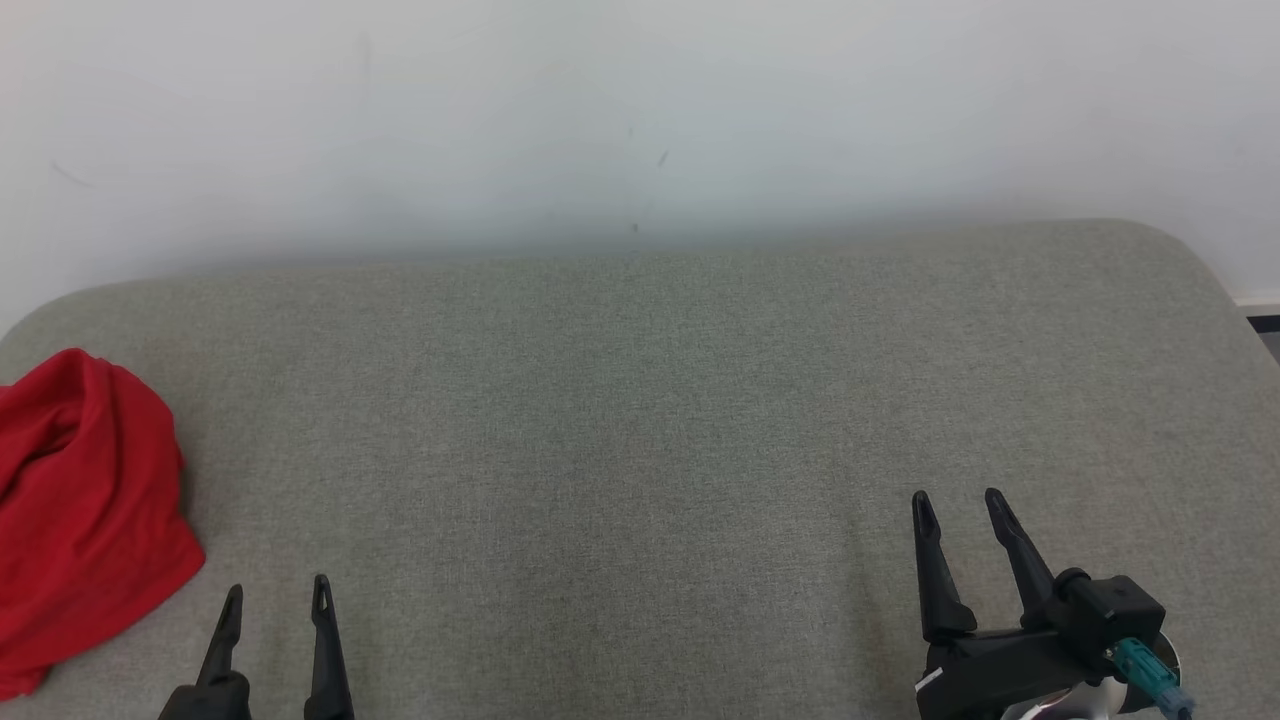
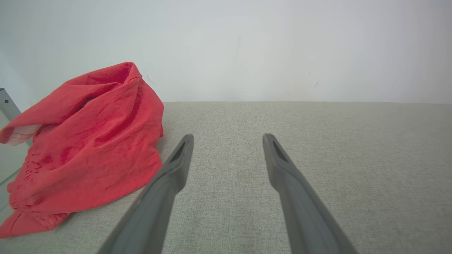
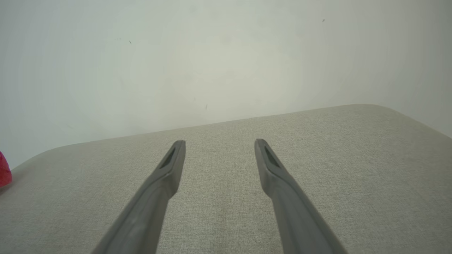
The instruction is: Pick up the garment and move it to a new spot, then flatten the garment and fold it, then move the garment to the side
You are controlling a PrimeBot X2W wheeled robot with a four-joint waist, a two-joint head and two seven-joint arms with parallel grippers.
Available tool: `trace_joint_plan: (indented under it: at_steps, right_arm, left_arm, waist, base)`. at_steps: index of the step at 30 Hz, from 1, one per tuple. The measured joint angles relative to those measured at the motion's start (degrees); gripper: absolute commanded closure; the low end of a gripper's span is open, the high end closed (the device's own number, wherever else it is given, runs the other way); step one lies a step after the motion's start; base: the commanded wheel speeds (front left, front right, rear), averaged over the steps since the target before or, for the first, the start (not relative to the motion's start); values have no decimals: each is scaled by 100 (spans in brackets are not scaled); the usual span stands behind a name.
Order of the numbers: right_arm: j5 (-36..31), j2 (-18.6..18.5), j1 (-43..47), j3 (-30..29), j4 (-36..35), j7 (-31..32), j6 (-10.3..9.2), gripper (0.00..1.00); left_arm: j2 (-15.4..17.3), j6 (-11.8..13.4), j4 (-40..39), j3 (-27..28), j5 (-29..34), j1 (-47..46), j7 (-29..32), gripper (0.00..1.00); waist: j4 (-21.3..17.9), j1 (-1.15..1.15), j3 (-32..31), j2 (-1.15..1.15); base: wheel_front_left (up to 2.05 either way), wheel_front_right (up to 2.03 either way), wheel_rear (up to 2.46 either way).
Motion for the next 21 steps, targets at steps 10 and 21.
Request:
trace_joint_plan:
  at_steps: [10,21]
  right_arm:
    - [-477,21,7,29,37,-114,0,0]
    - [-754,33,9,70,10,-185,0,0]
  left_arm:
    - [26,49,-9,-1,494,24,-120,0]
    - [53,54,-96,51,745,107,-192,0]
  waist:
    - [-11,0,-81,0]
    - [-6,0,-206,0]
  base:
    - [0,0,0]
    - [0,0,0]
